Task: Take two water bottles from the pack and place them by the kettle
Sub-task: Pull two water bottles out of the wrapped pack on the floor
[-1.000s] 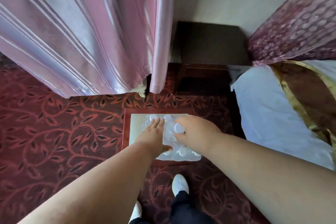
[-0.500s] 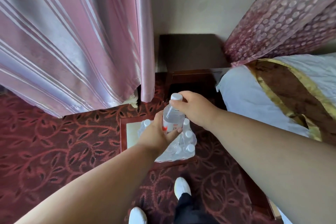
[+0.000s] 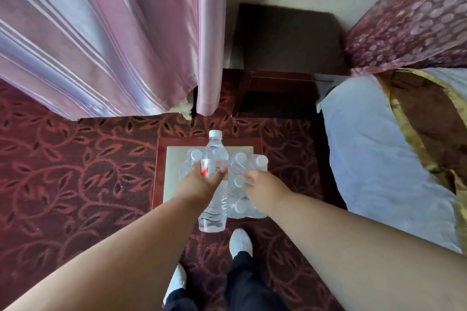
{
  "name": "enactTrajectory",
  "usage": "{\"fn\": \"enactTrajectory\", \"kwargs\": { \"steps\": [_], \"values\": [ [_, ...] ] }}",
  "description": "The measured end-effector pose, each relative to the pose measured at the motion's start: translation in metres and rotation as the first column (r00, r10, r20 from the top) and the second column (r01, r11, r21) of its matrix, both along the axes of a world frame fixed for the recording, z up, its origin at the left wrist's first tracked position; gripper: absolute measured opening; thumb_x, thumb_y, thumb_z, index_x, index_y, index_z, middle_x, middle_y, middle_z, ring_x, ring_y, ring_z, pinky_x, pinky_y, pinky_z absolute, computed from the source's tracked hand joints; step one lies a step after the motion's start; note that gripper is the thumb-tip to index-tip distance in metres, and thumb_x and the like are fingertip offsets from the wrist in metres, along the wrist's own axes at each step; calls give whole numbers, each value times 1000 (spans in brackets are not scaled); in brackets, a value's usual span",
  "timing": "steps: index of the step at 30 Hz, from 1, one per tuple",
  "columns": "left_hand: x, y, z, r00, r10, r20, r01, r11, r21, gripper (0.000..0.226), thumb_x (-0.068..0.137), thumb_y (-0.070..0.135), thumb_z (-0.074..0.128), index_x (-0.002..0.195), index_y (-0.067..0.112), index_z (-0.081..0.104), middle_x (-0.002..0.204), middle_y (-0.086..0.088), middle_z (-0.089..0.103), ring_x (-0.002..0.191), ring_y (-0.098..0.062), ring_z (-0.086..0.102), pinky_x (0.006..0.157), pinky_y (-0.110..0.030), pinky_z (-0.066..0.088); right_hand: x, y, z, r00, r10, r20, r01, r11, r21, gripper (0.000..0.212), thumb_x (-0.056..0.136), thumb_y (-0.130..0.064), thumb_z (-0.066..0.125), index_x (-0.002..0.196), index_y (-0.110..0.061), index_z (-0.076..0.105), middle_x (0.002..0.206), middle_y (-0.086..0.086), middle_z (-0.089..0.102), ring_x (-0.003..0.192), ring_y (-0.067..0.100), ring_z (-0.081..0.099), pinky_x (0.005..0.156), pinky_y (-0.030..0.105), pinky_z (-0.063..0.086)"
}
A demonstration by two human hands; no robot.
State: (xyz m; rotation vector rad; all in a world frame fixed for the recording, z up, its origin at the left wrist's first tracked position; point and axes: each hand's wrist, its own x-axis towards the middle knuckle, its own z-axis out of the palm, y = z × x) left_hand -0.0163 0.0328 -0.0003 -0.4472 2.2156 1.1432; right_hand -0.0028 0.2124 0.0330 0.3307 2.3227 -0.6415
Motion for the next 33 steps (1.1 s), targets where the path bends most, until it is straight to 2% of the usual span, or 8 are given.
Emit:
{"fn": "enactTrajectory", "kwargs": {
  "steps": [3,6,10,16,22,25,29,33],
  "values": [
    [-2,7,-8,999,52,8,-52,999,-12,65,85,72,55,132,27,54,115,0,71,95,-24,66,86,-40,53,-7,-10,-13,980,182,83,-188,979,82,50,103,-33,54,150,-22,43,140,11,59,122,31,60,98,37,50],
    [-2,14,-8,995,64,-75,-74,986,-146,73,83,71,56,140,26,48,130,-4,59,98,-23,62,88,-40,53,-15,-21,-26,946,280,161,-307,935,176,44,102,-29,54,143,-17,43,126,13,65,114,32,64,90,42,53],
    [8,22,-7,977,80,-198,-125,967,-224,80,93,64,49,159,31,17,148,-9,46,130,-30,48,103,-45,41,-25,-28,-42,931,348,108,-364,892,267,31,99,-27,53,127,-14,53,112,15,69,103,37,68,71,41,44],
    [19,25,-17,972,92,-216,-153,946,-285,78,100,59,39,162,25,6,149,-13,45,132,-31,45,111,-43,34,-22,-34,-41,913,408,19,-396,873,284,21,102,-33,48,117,-19,50,95,4,65,92,31,69,68,35,41],
    [11,18,-9,988,83,-127,-109,970,-219,78,99,56,47,161,28,9,154,-13,40,137,-32,41,111,-47,35,2,0,15,966,60,-253,-58,998,15,24,93,-43,60,115,-34,55,98,-10,67,88,17,66,71,35,52],
    [4,16,-4,992,113,-65,-122,977,-174,80,96,48,60,159,31,14,152,-12,41,137,-32,41,109,-49,38,10,16,47,921,-70,-384,19,990,-137,17,92,-35,67,105,-36,56,98,-19,64,88,-3,63,68,18,45],
    [1,17,-2,992,120,31,-113,977,-179,90,91,44,71,159,28,16,155,-10,38,140,-34,41,113,-52,40,16,29,82,878,-133,-459,59,983,-174,12,95,-35,65,105,-37,58,99,-19,65,95,-14,58,71,14,43],
    [1,13,-8,994,106,12,-103,981,-164,88,90,50,69,160,25,21,153,-10,42,137,-33,44,112,-48,39,17,37,107,855,-101,-509,0,981,-194,17,96,-31,67,112,-34,64,109,-17,66,101,-8,59,79,12,43]
  ]
}}
